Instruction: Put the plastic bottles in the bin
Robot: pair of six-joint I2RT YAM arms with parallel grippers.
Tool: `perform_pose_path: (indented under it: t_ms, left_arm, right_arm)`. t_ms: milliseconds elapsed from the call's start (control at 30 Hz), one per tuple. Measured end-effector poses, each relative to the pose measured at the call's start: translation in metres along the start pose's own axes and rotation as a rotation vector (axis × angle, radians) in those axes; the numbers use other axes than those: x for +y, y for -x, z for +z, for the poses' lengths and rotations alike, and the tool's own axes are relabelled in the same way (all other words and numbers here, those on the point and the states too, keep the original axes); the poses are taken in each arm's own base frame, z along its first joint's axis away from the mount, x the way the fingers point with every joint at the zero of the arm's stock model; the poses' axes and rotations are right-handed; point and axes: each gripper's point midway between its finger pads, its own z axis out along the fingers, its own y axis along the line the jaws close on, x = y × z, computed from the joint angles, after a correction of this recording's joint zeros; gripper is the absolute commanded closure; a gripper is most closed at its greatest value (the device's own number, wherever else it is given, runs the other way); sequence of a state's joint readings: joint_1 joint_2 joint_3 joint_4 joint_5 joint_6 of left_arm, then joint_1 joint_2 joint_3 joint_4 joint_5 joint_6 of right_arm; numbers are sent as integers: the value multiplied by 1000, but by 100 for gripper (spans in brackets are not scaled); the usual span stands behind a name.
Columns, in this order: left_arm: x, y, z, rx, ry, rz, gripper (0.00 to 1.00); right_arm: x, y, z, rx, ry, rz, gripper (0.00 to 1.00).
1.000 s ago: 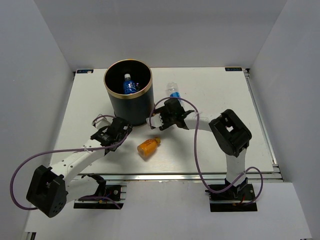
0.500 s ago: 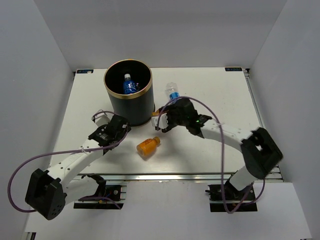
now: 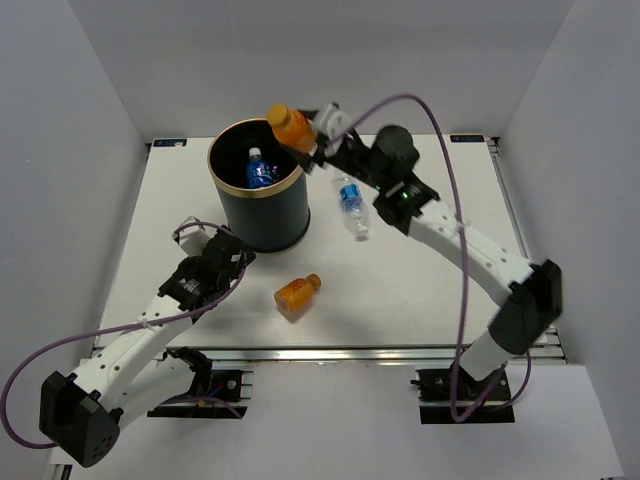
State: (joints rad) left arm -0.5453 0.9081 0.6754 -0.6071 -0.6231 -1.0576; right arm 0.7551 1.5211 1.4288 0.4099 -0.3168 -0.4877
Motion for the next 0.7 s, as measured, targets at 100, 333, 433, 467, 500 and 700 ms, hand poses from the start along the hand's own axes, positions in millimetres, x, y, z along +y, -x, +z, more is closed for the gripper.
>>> perform_pose_path:
  t_ms: [100,333,433,467,500,700]
  left_arm:
    - [-3,-6,0,29,-27,29,2]
    - [-17,-33,-2,143,-157,143,2]
    - [-30,-42,-7,189,-243,188,2]
    - [-35,-44,-9,199,-273,199,2]
    - [-42,-46,-11,212,-312,210,2]
    - [-77,-68,-27,299,-568,286,2]
  right_arm:
    - [-18,-1,42,-30,-37,97,42]
    - [-2,-76,98,101,-4,294,11]
    - [11,-95,95,173,16,350,11]
    - [11,-95,93,180,18,356,11]
    - [11,-93,92,184,20,362,11]
    - [11,-53,46,208,36,379,11]
